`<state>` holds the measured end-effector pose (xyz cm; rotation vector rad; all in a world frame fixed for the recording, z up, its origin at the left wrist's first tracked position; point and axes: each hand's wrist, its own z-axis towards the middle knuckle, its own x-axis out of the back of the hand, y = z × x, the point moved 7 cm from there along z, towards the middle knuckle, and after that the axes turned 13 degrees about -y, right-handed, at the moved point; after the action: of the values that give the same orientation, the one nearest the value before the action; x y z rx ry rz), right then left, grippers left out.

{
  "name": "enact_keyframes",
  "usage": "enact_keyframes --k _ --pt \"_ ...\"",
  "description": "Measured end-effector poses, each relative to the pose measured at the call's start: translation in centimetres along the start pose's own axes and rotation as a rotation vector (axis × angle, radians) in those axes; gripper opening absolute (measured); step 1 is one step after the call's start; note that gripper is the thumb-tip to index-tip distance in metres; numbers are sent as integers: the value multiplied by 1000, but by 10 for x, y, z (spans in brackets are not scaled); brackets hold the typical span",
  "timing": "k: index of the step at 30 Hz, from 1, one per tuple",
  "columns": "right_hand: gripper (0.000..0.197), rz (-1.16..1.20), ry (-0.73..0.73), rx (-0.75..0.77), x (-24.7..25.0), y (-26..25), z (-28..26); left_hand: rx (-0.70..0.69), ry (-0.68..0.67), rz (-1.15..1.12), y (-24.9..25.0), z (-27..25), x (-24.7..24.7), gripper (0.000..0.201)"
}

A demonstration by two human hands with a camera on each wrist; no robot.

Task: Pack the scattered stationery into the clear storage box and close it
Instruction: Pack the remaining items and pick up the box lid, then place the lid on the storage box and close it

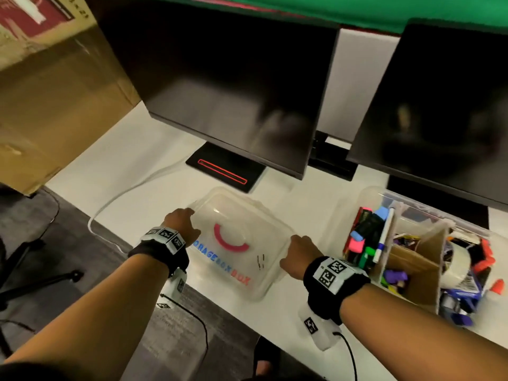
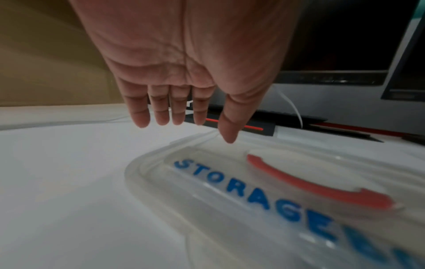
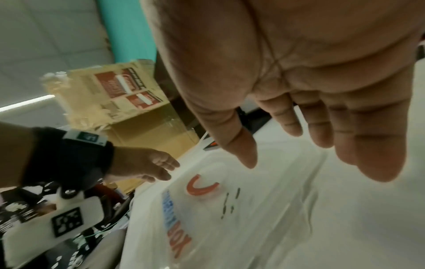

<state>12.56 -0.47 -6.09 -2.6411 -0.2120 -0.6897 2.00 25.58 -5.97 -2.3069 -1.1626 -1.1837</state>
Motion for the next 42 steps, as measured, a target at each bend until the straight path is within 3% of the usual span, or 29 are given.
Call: enact_keyframes --k 3,6,7,11,13,15,20,23,28,32,36,42 --pt "43 61 -37 -50 -8 4 16 1 -36 -23 -8 13 -6 66" --pt "11 231 -20 5 -15 1 24 -3 -79 -79 -16 22 -15 74" --pt "10 305 -9 13 -16 0 26 -5 -82 -95 -18 25 -15 75" --pt "23 392 -1 -28 -11 -4 29 71 -92 -259 -33 29 -10 84" --pt "18 392 -3 -27 -5 -8 26 119 -117 -376 -42 32 -10 87" --pt "8 404 36 33 4 -15 20 144 -147 -429 -50 31 -11 83" --pt "34 354 200 195 52 -23 -19 94 -124 -409 -42 18 -3 59" --pt "24 276 333 234 91 -9 -53 -9 -126 -414 -9 8 -1 53" --pt "24 168 520 76 132 63 -107 -239 -159 -439 81 -18 -1 46" --pt "20 158 522 32 135 130 -147 -388 -191 -430 151 -45 -6 43" --pt "17 374 554 70 136 189 -180 -526 -202 -444 217 -75 -9 49" --pt "46 290 496 -173 135 263 -177 -622 -200 -266 285 -106 -18 68"
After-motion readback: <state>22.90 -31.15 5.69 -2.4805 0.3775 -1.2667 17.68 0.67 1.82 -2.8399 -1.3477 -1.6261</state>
